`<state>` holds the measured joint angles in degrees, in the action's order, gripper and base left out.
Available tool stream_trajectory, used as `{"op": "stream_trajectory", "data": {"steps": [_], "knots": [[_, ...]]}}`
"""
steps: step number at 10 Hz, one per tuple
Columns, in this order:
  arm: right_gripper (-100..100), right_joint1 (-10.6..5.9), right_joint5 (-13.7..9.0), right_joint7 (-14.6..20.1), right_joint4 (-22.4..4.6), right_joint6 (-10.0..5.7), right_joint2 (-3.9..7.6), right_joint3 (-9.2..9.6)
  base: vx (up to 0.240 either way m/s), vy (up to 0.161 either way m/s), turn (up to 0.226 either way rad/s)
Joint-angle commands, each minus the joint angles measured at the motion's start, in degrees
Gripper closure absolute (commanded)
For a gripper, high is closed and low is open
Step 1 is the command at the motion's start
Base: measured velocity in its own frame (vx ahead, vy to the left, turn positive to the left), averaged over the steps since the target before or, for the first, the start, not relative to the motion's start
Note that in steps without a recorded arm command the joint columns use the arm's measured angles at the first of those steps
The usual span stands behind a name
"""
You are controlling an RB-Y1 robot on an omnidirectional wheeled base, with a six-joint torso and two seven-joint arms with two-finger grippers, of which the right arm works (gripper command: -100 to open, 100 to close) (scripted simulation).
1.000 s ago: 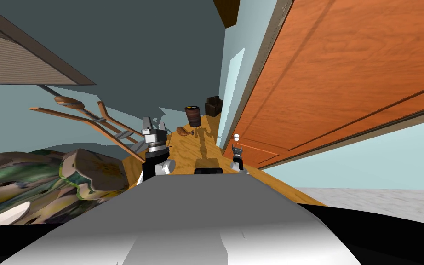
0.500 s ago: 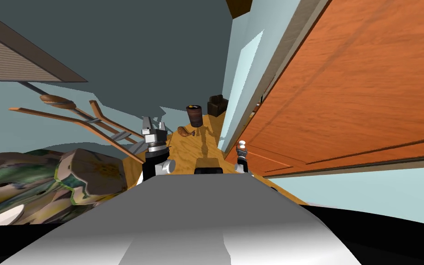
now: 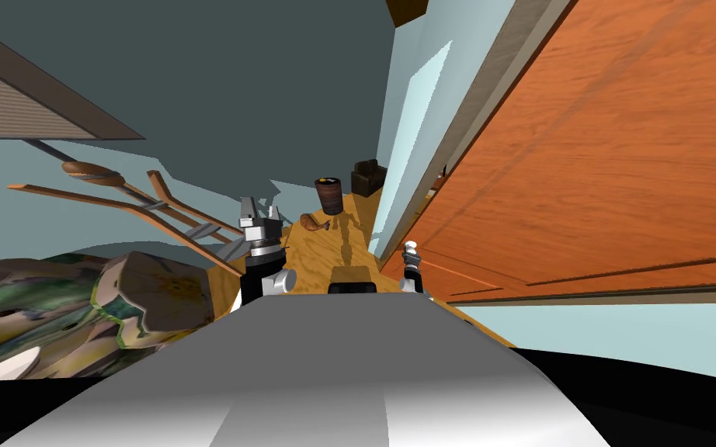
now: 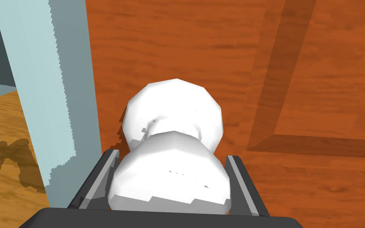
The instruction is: Pull the door open
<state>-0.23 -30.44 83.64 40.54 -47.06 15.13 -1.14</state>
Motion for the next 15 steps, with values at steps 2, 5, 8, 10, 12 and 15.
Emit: {"op": "stream_trajectory", "data": {"steps": [2, 5, 8, 10, 12, 15], "knots": [[100, 0.00, 0.0, 0.0, 0.1, -0.01, -0.11, 0.08, -0.012, 0.001, 0.006], [100, 0.51, 0.5, 1.2, 0.3, -0.08, 0.60, 1.15, -0.049, -0.002, 0.041], [100, 1.09, 1.2, 2.8, 0.7, -0.35, 1.46, 2.60, -0.202, -0.018, 0.093], [100, 1.74, 2.0, 4.6, 1.2, -0.65, 2.41, 4.20, -0.256, -0.014, 0.127], [100, 2.40, 2.8, 6.4, 1.7, -0.95, 3.36, 5.82, -0.266, -0.046, 0.133], [100, 3.49, 3.7, 8.0, 2.3, -1.36, 4.22, 7.57, -0.180, -0.013, 0.083]]}}
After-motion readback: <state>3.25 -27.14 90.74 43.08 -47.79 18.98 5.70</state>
